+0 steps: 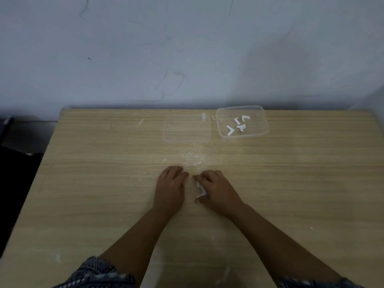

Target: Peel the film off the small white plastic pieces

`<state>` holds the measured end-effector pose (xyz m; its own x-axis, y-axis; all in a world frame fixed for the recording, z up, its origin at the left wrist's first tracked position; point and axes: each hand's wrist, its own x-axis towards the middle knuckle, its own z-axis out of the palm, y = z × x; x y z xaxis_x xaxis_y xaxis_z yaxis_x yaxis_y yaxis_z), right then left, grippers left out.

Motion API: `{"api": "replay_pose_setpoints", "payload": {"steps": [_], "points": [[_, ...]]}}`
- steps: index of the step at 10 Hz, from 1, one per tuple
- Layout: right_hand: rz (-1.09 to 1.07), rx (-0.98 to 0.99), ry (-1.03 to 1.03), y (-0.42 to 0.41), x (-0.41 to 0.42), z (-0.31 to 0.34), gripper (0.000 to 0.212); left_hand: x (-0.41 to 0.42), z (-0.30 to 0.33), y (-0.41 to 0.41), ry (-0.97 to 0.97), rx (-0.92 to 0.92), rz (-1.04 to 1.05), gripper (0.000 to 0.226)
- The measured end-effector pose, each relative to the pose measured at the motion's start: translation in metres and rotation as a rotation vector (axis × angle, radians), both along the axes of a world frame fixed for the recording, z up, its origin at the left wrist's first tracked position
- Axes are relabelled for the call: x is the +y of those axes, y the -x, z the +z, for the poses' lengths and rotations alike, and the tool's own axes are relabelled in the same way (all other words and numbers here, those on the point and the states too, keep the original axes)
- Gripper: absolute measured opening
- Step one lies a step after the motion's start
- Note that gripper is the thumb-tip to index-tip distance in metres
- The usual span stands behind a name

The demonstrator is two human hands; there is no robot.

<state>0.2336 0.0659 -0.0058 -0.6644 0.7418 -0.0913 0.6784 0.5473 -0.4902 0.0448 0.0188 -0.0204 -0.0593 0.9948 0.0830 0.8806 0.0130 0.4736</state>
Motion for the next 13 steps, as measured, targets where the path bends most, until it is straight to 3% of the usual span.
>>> {"api": "replay_pose_setpoints", "payload": {"steps": [3,5,8,9,11,12,13], "points": [[-0.120,0.079,-0.071,0.009,0.008,-0.015,0.024,0.001,0.007,0.002,0.062,0.014,-0.015,0.039],[-0.203,0.062,-0.136,0.016,0.004,-0.018,0.034,0.006,0.011,0.004,0.058,0.021,-0.006,0.036],[-0.625,0.122,-0.390,-0.010,0.083,0.017,0.020,0.038,0.013,-0.013,0.085,0.046,0.028,0.041],[-0.704,0.042,-0.426,-0.023,0.115,0.030,0.018,0.043,0.014,-0.020,0.134,0.064,0.056,0.043],[-0.705,-0.209,-0.299,-0.035,0.154,0.042,0.033,0.050,0.019,-0.022,0.169,0.066,0.078,0.042],[-0.707,-0.233,-0.241,-0.039,0.155,0.042,0.037,0.051,0.020,-0.021,0.160,0.073,0.057,0.041],[-0.743,-0.131,-0.231,-0.046,0.150,0.045,0.036,0.052,0.026,-0.024,0.226,0.066,0.061,0.043]]}}
